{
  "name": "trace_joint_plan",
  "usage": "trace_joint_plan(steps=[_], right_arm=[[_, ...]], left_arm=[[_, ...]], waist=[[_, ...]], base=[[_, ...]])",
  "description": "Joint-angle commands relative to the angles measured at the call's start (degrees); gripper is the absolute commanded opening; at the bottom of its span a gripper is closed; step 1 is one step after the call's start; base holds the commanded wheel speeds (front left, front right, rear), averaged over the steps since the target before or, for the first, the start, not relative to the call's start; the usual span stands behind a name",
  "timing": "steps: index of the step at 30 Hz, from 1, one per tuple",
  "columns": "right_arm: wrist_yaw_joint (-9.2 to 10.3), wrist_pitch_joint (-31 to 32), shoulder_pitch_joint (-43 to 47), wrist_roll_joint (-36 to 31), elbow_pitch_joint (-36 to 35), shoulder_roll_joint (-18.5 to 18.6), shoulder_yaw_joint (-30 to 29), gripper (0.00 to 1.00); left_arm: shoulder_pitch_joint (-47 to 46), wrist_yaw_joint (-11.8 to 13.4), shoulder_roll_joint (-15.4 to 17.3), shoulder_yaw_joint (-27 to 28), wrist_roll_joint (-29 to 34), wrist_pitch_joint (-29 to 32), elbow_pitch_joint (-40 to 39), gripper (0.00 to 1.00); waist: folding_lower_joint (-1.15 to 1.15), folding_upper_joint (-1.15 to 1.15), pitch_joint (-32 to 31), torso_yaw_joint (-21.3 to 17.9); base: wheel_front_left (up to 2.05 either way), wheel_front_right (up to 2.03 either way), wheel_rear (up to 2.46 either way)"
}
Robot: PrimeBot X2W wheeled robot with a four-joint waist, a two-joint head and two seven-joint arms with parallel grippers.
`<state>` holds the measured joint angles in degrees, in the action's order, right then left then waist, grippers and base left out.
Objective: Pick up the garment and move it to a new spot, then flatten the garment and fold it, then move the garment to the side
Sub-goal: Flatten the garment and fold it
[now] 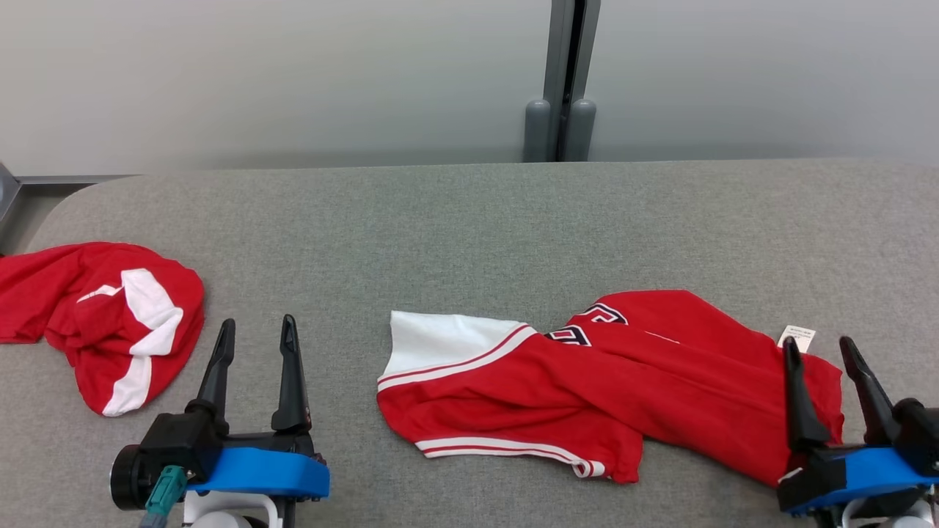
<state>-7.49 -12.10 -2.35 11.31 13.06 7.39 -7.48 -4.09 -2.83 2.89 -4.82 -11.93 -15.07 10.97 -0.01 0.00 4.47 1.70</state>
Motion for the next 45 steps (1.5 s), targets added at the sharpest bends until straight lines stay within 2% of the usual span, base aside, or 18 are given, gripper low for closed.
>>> trace_joint_plan(steps=[1,8,15,24,29,33,45], right_arm=[[-0.01,-0.59,-0.94,-1.56,-2.27,-0.99,0.53,1.0],[-0.01,-0.84,-1.59,-6.12,-8.2,-3.88,2.6,1.0],[-0.01,-0.24,-1.75,-6.3,-8.27,-4.5,4.05,1.0],[-0.01,-0.16,-3.09,-5.74,-7.77,-4.5,4.27,1.0],[-0.01,-0.48,-3.7,-5.34,-7.4,-4.5,4.49,1.0],[-0.01,-0.65,-4.23,-5.21,-7.04,-4.49,4.38,1.0],[-0.01,-1.18,-5.31,-5.55,-6.2,-4.5,3.69,1.0]], left_arm=[[0.07,-0.08,-0.02,0.17,0.59,-0.15,-0.14,1.0],[-0.52,-0.3,-0.02,1.03,1.0,-0.15,-0.14,1.0],[-1.12,-0.49,-0.04,1.59,1.57,-0.15,0.24,1.0],[-9.15,-2.34,0.15,-0.43,2.04,-0.15,2.9,1.0],[-16.55,-3.86,1.32,-3.81,1.18,2.39,9.34,1.0],[-18.7,-4.26,1.93,-5.63,0.7,3.59,13.3,1.0],[-19.83,-4.65,3.95,-12.41,-3.53,5.36,28.28,1.0]], waist=[[0.01,0.0,0.05,0.05],[0.01,0.0,0.41,0.24],[0.01,0.0,1.1,-0.4],[0.01,0.0,3.01,-2.11],[0.01,0.0,4.89,-3.75],[0.01,0.0,5.74,-4.52],[0.01,0.0,8.29,-6.73]], base=[[0.0,0.0,0.0],[0.0,0.0,0.0],[0.0,0.0,0.0],[0.0,0.0,0.0],[0.0,0.0,0.0],[0.0,0.0,0.0],[0.0,0.0,0.0]])
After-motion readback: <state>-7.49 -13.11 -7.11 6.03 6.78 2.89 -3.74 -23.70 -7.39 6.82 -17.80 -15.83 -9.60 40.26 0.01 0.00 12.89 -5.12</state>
